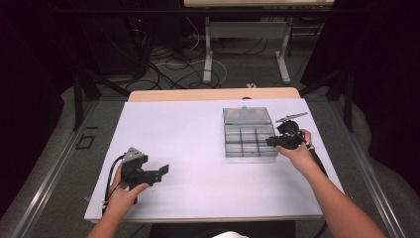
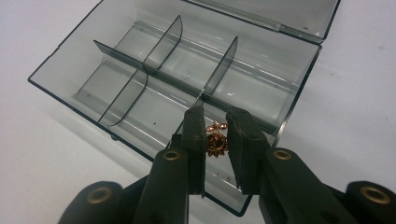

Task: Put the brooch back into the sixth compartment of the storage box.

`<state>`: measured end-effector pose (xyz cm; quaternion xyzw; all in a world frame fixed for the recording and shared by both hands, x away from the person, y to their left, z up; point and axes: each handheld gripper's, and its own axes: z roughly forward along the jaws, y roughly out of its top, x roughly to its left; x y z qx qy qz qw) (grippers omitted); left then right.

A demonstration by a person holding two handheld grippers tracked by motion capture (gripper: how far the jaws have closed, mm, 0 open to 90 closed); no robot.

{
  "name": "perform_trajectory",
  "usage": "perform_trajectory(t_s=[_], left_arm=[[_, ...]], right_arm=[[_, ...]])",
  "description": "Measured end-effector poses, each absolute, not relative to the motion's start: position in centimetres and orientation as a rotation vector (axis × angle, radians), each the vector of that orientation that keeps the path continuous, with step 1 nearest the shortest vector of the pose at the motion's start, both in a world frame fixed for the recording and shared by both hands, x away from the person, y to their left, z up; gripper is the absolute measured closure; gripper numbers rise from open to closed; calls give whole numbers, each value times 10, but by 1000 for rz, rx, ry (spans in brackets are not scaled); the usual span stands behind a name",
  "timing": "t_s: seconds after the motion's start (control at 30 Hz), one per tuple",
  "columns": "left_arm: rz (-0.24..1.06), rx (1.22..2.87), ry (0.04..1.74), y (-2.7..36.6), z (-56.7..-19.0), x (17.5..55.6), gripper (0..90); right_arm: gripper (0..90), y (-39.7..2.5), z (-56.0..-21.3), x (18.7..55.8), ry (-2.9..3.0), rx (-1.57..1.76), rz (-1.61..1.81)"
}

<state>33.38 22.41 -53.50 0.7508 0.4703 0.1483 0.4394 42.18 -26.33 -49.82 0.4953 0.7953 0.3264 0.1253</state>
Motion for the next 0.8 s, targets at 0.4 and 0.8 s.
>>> perform_trajectory(t_s=[0.4, 0.8], left_arm=[[368, 1866, 1168, 224, -535, 334, 42], [369, 1867, 1167, 224, -535, 334, 42]], right_arm=[[776, -263, -509, 425, 2343, 1455, 909], [776, -258, -515, 429, 2370, 1456, 882]])
